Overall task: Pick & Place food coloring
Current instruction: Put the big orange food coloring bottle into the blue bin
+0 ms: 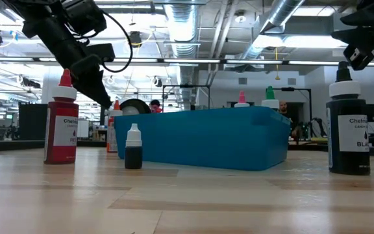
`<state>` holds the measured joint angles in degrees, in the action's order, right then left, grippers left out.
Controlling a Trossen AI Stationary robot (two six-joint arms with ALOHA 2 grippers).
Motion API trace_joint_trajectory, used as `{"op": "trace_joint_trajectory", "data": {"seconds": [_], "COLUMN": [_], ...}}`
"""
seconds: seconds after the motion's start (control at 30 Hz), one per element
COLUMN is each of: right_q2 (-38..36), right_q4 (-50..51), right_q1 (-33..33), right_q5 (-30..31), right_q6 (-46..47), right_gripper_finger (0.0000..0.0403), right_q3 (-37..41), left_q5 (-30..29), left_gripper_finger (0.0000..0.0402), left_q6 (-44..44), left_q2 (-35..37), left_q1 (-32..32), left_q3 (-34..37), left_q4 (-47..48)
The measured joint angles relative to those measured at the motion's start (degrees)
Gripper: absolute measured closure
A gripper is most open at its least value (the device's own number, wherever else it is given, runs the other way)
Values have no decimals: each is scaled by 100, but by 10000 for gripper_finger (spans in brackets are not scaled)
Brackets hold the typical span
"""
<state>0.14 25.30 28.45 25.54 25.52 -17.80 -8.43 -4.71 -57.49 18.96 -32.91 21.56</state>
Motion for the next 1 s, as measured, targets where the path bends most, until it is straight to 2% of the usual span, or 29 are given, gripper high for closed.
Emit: {"op": "trace_joint_trajectory", "data": {"seconds": [0.27, 0.77, 1.0], "right_q2": [0, 0, 0], "right_q4": [2, -2, -2], "right_q1": [0, -2, -2], "right_q5": [2, 4, 4], "right_q6": [0, 1, 2], "right_gripper_finger": [289, 289, 289], "right_q3": [0, -2, 0], "left_q5": [46, -247, -115], "left_gripper_finger": [236, 236, 236], "left_q6": [-53, -53, -52], "left_q2": [-28, -847, -852], "left_q1": [0, 4, 4], "left_q3": [-2, -4, -4], "left_q4": [-8, -299, -807]}}
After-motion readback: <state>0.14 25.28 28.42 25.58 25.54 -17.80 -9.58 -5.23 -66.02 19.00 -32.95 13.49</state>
